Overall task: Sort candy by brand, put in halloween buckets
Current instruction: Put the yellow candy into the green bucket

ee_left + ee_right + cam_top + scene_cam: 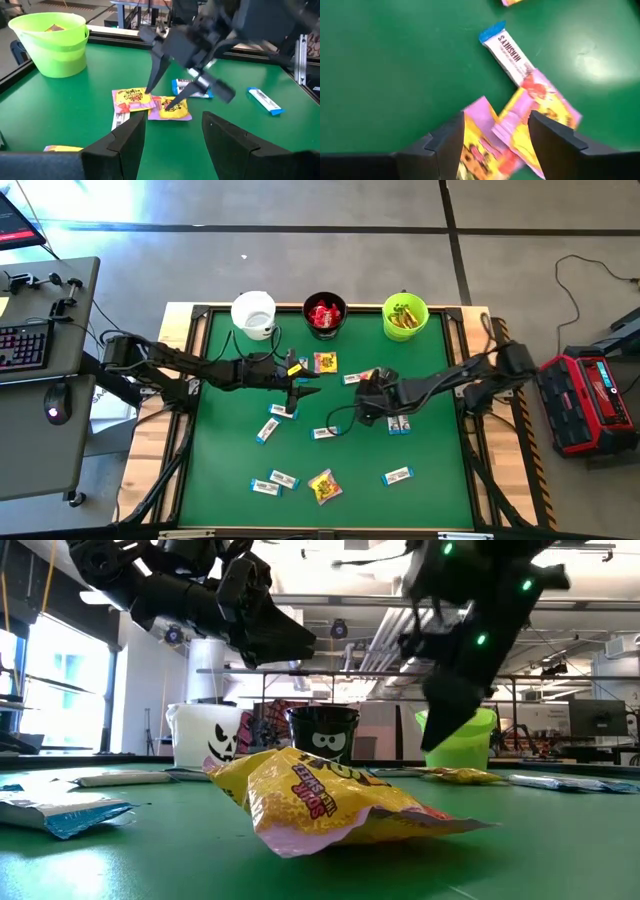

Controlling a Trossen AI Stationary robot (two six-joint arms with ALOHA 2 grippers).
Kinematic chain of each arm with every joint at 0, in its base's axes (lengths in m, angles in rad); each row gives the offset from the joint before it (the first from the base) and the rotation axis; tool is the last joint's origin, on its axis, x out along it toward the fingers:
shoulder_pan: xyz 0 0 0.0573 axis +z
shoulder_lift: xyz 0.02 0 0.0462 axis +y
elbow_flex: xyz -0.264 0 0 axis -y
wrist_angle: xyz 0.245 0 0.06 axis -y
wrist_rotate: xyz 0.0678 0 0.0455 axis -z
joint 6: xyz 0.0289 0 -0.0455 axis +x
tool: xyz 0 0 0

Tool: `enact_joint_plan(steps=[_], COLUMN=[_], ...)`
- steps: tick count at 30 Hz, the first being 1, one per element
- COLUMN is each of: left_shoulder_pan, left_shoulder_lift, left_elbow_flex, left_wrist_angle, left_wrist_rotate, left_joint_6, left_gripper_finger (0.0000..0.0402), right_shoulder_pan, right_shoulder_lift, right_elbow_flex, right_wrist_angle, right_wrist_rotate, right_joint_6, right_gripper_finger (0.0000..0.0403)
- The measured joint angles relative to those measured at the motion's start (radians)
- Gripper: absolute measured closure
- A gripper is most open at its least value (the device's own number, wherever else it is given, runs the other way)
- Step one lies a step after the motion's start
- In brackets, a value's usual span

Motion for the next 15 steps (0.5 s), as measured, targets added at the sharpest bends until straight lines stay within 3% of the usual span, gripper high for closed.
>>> enact_joint_plan(steps=[10, 15], left_shoulder_pan=[-0.002, -0.002], left_shoulder_lift=[0.000, 0.000], left_elbow_flex=[0.000, 0.000], left_wrist_angle=[-0.012, -0.022], left_wrist_rotate=[0.000, 0.000], left_joint_6=[0.000, -0.004], left_gripper_finger=[0.0216, 0.0216], right_shoulder_pan=[-0.056, -0.075], right_shoulder_lift=[0.123, 0.136], right_elbow_flex=[0.001, 0.003], right_wrist_angle=[0.030, 0.026], right_wrist_rotate=[0.039, 0.042], right_joint_6=[0.102, 0.106], right_gripper_finger=[0.0213, 0.0271])
